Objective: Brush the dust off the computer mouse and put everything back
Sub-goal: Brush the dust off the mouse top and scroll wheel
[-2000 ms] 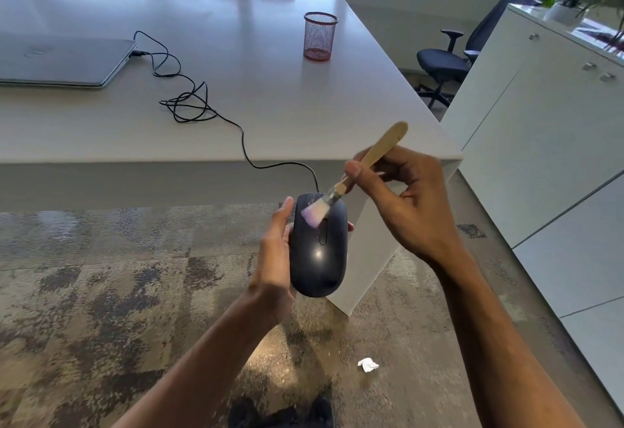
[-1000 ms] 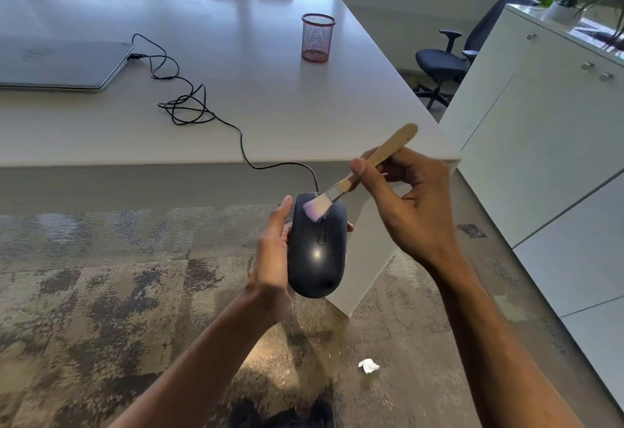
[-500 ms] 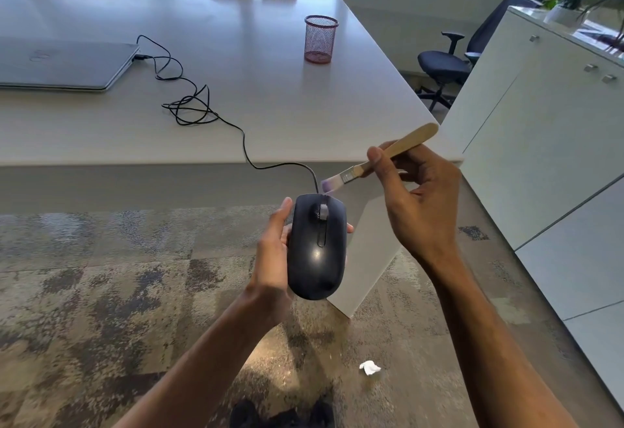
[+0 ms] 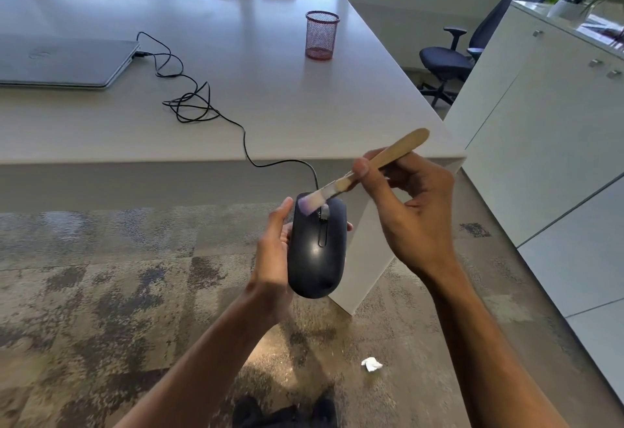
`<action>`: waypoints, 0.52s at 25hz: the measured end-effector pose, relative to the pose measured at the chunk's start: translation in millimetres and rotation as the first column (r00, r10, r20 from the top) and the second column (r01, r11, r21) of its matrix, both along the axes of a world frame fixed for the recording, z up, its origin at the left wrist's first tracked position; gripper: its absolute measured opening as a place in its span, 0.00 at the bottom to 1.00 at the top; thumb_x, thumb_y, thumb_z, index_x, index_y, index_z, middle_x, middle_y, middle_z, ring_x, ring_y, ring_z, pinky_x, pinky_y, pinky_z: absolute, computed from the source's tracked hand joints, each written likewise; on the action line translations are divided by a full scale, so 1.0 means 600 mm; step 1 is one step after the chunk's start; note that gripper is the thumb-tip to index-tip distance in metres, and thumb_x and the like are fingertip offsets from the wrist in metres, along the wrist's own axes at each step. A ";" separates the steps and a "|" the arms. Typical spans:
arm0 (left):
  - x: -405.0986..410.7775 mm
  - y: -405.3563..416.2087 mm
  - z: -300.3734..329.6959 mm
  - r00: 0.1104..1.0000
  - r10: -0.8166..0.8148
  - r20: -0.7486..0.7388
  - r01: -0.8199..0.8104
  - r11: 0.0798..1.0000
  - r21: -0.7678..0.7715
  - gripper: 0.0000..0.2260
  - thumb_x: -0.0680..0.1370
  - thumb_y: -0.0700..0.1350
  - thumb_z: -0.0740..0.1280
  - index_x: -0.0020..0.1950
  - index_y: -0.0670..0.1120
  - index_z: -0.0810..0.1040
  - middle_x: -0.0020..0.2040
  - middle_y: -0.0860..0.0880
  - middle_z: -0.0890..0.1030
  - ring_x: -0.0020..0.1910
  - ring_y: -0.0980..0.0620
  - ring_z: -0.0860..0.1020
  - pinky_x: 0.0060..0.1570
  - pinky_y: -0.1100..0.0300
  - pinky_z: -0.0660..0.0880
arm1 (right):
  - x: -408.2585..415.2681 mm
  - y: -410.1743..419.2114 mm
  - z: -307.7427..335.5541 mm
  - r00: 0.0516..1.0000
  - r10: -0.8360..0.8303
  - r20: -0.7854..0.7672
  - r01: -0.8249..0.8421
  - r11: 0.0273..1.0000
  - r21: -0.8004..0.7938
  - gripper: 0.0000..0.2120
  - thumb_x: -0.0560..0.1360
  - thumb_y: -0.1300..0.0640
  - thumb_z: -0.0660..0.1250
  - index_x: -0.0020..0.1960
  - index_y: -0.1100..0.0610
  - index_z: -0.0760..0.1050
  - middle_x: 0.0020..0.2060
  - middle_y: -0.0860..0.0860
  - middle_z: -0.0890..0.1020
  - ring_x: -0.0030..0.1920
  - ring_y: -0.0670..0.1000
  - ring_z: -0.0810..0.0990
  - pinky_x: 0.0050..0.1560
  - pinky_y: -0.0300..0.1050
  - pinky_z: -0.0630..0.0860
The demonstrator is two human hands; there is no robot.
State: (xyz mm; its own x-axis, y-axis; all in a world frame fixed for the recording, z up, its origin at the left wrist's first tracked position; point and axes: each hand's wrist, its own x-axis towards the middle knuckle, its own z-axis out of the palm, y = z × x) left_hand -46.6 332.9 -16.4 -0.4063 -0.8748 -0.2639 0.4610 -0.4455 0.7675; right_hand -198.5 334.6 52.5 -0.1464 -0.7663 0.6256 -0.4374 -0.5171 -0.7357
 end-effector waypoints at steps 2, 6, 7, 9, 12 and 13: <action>0.001 0.000 0.000 1.000 0.004 0.023 -0.003 1.000 -0.029 0.28 0.76 0.64 0.58 0.54 0.44 0.86 0.50 0.41 0.86 0.42 0.47 0.83 0.46 0.52 0.76 | 0.005 -0.001 -0.007 0.999 -0.049 -0.009 0.049 0.998 0.045 0.04 0.78 0.54 0.69 0.49 0.54 0.81 0.38 0.36 0.83 0.43 0.38 0.84 0.44 0.31 0.78; 0.000 0.000 -0.005 1.000 0.001 0.012 -0.001 1.000 -0.016 0.28 0.77 0.63 0.57 0.54 0.43 0.85 0.49 0.40 0.86 0.40 0.48 0.83 0.45 0.52 0.75 | 0.008 0.002 -0.021 0.985 -0.144 0.094 0.145 0.989 0.003 0.03 0.78 0.56 0.69 0.49 0.54 0.80 0.40 0.38 0.82 0.43 0.37 0.83 0.44 0.29 0.77; -0.001 0.000 -0.005 1.000 0.004 0.000 -0.004 1.000 -0.011 0.28 0.77 0.62 0.57 0.54 0.43 0.86 0.48 0.40 0.86 0.40 0.48 0.83 0.45 0.52 0.75 | 0.010 0.005 -0.022 0.987 -0.116 0.108 0.116 0.993 0.009 0.02 0.78 0.56 0.69 0.49 0.54 0.80 0.40 0.39 0.83 0.43 0.38 0.84 0.44 0.30 0.78; -0.002 -0.002 -0.007 1.000 0.005 -0.013 -0.005 1.000 -0.010 0.27 0.79 0.62 0.56 0.54 0.42 0.85 0.48 0.40 0.86 0.39 0.47 0.82 0.44 0.52 0.75 | 0.010 0.009 -0.024 0.989 -0.121 0.083 0.120 0.993 0.018 0.02 0.78 0.57 0.69 0.49 0.54 0.80 0.40 0.38 0.83 0.43 0.39 0.84 0.43 0.30 0.77; -0.001 -0.003 -0.011 1.000 0.002 -0.014 -0.002 1.000 -0.019 0.30 0.79 0.62 0.55 0.59 0.39 0.82 0.49 0.39 0.84 0.39 0.47 0.81 0.41 0.54 0.75 | -0.003 0.012 -0.018 0.970 -0.205 0.130 0.207 0.978 0.001 0.03 0.79 0.55 0.68 0.47 0.51 0.79 0.38 0.36 0.82 0.43 0.39 0.84 0.43 0.32 0.79; -0.001 -0.004 -0.013 1.000 0.007 -0.008 -0.007 1.000 -0.024 0.30 0.79 0.62 0.55 0.60 0.38 0.81 0.50 0.39 0.84 0.39 0.47 0.80 0.40 0.54 0.75 | -0.007 0.016 -0.015 0.967 -0.202 0.153 0.204 0.979 0.002 0.03 0.78 0.54 0.68 0.46 0.48 0.78 0.37 0.35 0.82 0.43 0.40 0.84 0.44 0.34 0.79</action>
